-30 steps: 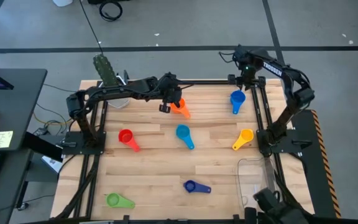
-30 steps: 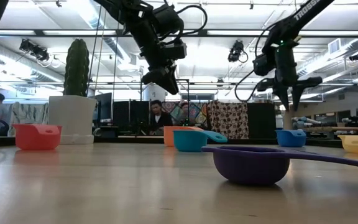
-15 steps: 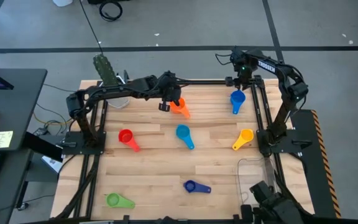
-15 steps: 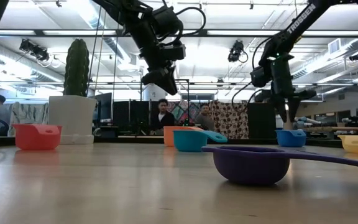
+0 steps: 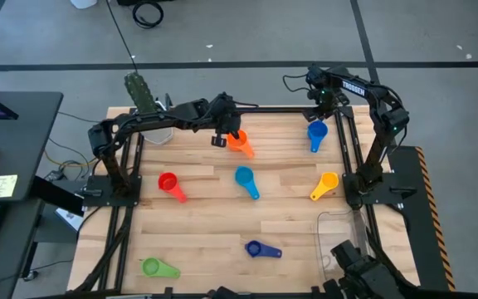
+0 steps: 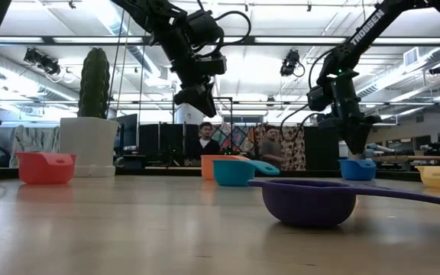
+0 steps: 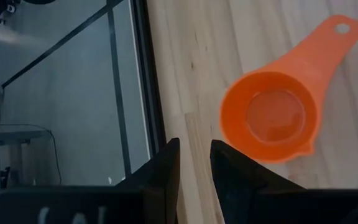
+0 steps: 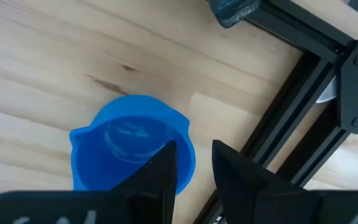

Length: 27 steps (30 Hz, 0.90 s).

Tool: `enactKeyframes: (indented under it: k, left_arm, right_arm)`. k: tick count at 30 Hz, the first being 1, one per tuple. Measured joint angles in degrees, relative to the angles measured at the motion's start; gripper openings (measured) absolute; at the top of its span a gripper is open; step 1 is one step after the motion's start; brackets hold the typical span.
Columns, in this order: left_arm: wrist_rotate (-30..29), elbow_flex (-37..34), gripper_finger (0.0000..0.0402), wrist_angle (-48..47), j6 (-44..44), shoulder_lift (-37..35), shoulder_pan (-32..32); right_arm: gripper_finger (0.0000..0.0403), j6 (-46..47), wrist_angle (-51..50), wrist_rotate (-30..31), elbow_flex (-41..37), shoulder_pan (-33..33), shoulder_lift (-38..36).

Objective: Nest measuring cups in basket
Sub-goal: Stack the blue measuring cup on top of the orange measuring cup

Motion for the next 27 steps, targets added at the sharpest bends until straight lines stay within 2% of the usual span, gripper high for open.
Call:
enactKeyframes:
  k: [20,27]
  left_arm:
    - [0.0,0.0,0.0094,0.0,0.0,0.0,0.0]
    - [0.0,0.0,0.0094,0.0,0.0,0.0,0.0]
  right_arm:
    - [0.0106,-1.0,2.7,-0.5,-4.3,0.0,0.0]
    - [0.0106,-1.7,2.7,-2.8,-4.3,-1.0,0.0]
